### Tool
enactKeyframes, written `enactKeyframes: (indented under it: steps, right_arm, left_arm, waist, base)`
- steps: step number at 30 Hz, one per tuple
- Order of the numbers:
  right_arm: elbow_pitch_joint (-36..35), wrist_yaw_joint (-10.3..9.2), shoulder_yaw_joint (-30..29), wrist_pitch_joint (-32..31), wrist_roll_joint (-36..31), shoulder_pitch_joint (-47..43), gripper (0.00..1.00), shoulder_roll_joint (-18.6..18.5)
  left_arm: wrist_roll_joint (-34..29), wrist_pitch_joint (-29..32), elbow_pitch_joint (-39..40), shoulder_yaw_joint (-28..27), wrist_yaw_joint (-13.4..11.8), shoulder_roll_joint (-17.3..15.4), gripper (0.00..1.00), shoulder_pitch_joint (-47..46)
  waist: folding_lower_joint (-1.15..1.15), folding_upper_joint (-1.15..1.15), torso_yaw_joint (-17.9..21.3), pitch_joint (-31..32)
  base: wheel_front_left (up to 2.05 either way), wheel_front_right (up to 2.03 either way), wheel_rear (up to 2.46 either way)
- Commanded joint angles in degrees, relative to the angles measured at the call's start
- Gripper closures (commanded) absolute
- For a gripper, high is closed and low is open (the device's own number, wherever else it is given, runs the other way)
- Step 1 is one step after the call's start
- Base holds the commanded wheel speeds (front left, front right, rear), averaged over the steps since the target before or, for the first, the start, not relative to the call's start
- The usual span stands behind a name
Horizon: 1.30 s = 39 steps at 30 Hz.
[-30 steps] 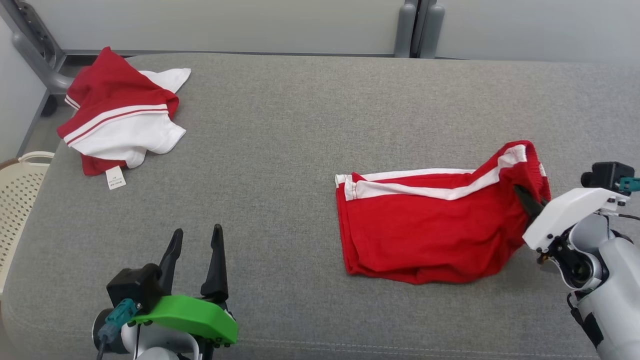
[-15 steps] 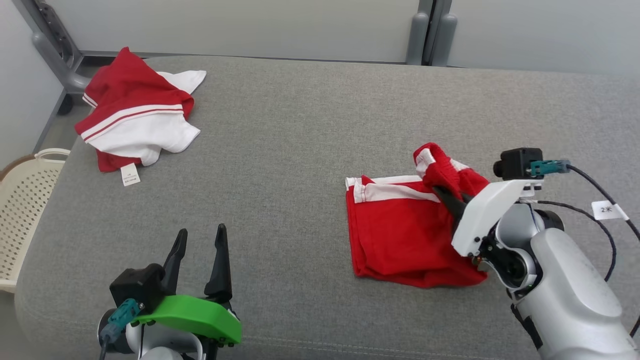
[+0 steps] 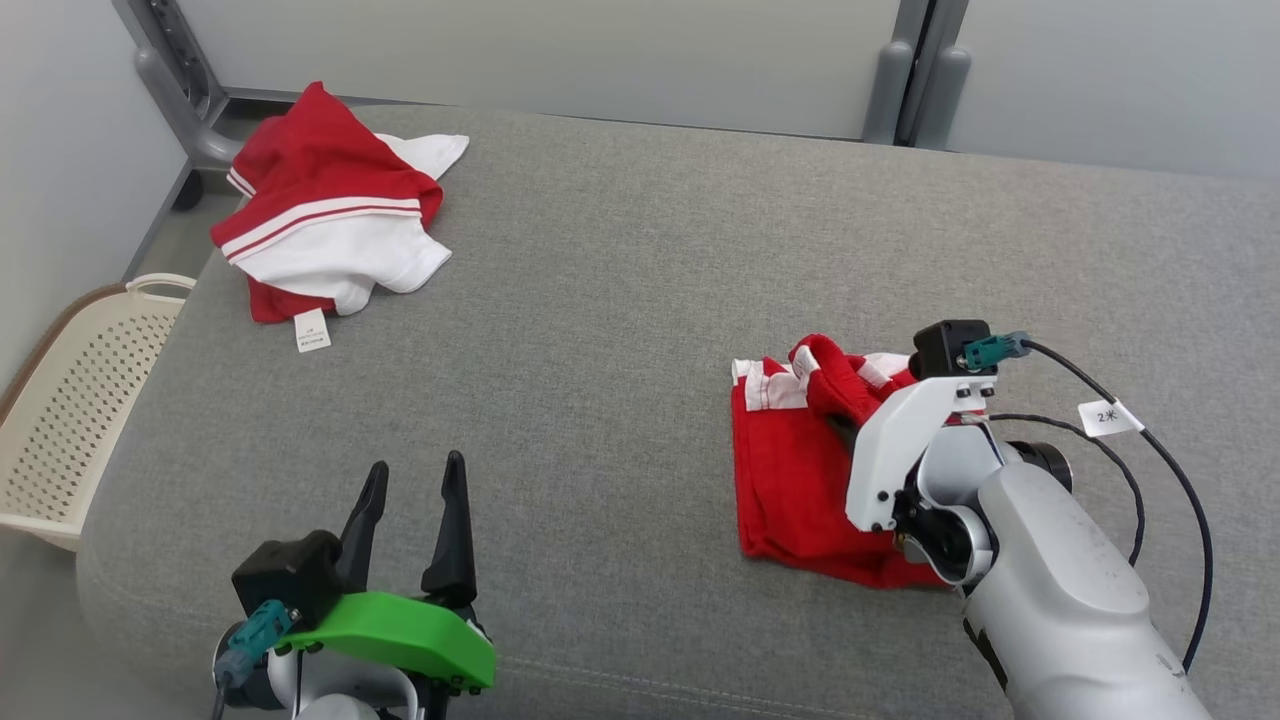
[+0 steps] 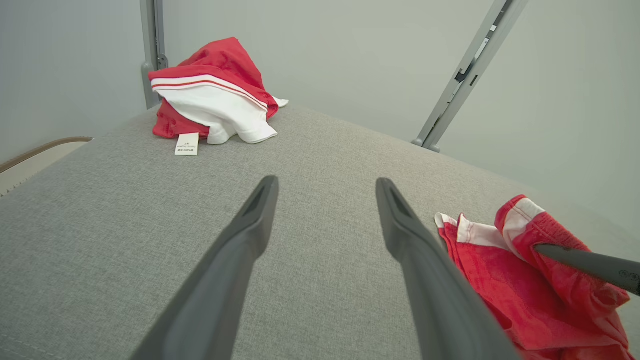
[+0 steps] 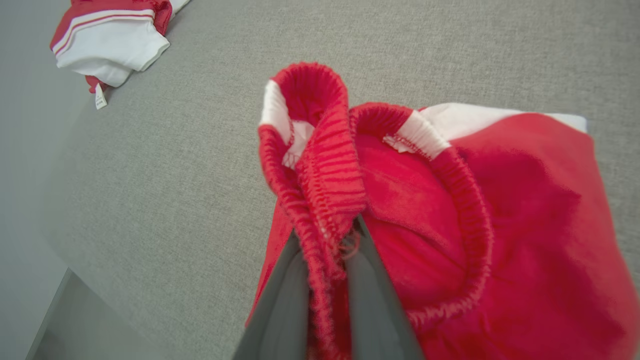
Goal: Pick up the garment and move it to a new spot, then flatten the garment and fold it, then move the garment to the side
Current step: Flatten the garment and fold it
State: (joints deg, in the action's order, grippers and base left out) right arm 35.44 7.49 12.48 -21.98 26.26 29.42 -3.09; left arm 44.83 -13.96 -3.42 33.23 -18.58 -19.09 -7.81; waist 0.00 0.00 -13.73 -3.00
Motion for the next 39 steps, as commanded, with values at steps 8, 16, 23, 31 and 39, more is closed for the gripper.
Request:
enactKeyframes:
  steps: [8,16,23,31,39]
  right_arm:
    - [7.67,0.00,3.98,1.64,-0.40,3.14,0.17,0.10]
    - [9.92,0.00,8.91,3.73,0.57,3.97,0.00,0.13]
    - [6.64,0.00,12.43,5.21,3.58,4.67,0.00,0.11]
    - [2.35,0.00,6.68,6.19,1.53,4.41,0.00,-0.69]
    - [-1.41,0.00,0.01,0.93,0.04,1.44,0.00,-6.63]
  left_arm:
    - [0.43,-0.49,-1.21,-0.14,0.91,0.75,0.00,-0.18]
    - [0.40,-0.59,-1.50,0.04,1.04,0.58,0.00,0.72]
    - [0.47,-0.19,-1.01,0.05,0.34,-0.29,0.00,1.69]
    - [-0.10,0.45,0.60,0.51,-0.46,-1.27,0.00,2.84]
    - [-1.02,1.98,2.34,1.48,-1.23,-2.46,0.00,2.27]
  waist:
    - [0.00,0.00,-1.15,1.03]
    - [0.00,0.00,-0.76,2.32]
    - [0.00,0.00,1.02,3.79]
    - [0.00,0.00,3.96,4.83]
    - [0.00,0.00,4.86,4.53]
  base:
    - [0.00,0.00,0.00]
    - [0.00,0.00,0.00]
    - [0.00,0.00,0.00]
    - [0.00,0.00,0.00]
    - [0.00,0.00,0.00]
